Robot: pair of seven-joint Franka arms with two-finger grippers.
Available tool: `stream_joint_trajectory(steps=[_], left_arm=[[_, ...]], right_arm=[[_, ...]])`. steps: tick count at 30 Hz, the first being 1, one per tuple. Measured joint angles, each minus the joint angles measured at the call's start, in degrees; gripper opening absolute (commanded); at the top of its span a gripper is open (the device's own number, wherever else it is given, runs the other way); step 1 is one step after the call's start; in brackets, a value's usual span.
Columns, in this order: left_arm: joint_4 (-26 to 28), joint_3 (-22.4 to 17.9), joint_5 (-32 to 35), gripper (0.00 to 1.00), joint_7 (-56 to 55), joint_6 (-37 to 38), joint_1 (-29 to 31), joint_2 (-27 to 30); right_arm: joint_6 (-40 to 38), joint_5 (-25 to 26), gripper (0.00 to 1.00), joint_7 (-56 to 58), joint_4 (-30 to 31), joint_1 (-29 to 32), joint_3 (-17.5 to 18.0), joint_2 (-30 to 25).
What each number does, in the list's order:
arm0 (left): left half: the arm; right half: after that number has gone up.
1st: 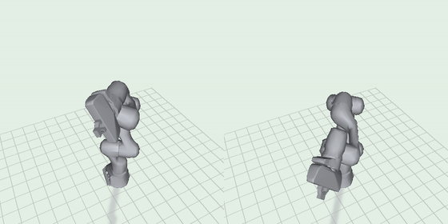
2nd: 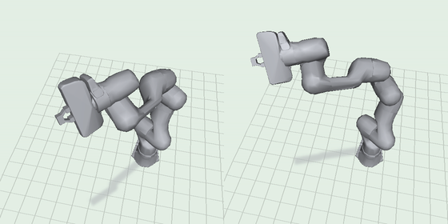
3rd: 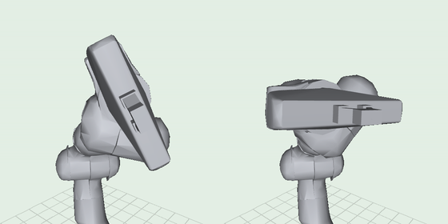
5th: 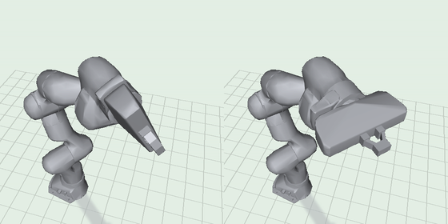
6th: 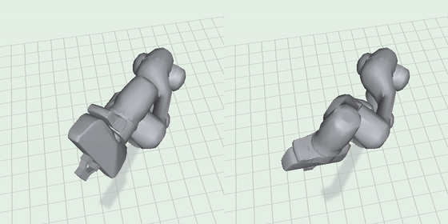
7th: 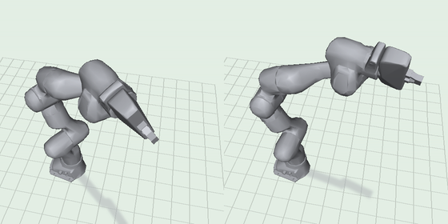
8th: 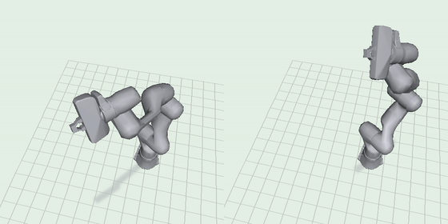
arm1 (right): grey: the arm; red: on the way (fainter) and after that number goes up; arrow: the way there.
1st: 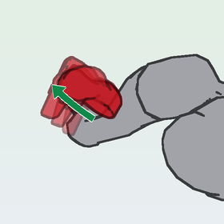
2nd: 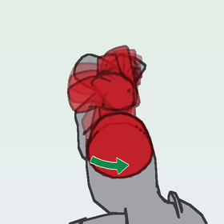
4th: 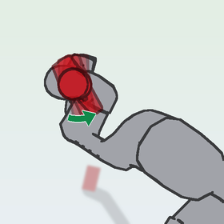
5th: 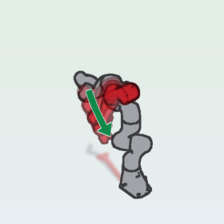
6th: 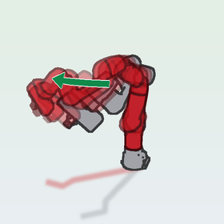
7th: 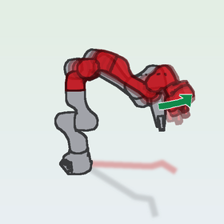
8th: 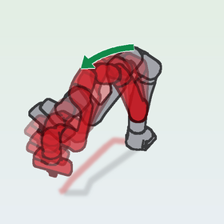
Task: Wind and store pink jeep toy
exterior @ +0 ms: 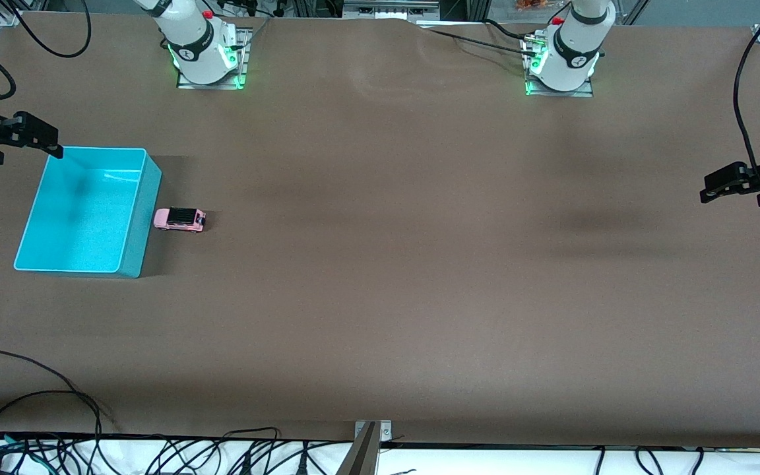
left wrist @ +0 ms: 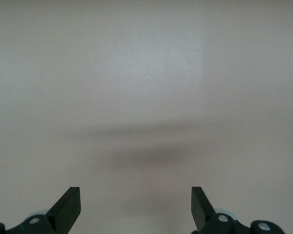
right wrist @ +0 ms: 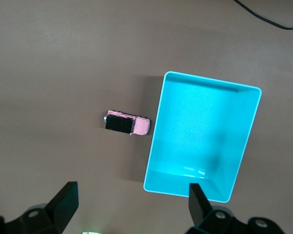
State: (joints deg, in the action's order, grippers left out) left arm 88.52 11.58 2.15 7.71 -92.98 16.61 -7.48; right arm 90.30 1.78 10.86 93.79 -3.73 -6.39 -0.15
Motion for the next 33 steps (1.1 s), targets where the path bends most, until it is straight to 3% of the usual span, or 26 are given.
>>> stream_joint_trajectory(steps=[6, 33], left_arm=[[0.0, -0.1, 0.0, 1.00, 0.0, 0.0, 0.1, 0.3], [0.3, -0.1, 0.0, 1.00, 0.0, -0.6, 0.2, -0.4]], right_arm=[[1.2, -0.1, 1.00, 0.0, 2.6, -0.1, -0.2, 0.0], [20.1, -0.8, 1.00, -0.1, 20.6, -0.8, 0.2, -1.2]])
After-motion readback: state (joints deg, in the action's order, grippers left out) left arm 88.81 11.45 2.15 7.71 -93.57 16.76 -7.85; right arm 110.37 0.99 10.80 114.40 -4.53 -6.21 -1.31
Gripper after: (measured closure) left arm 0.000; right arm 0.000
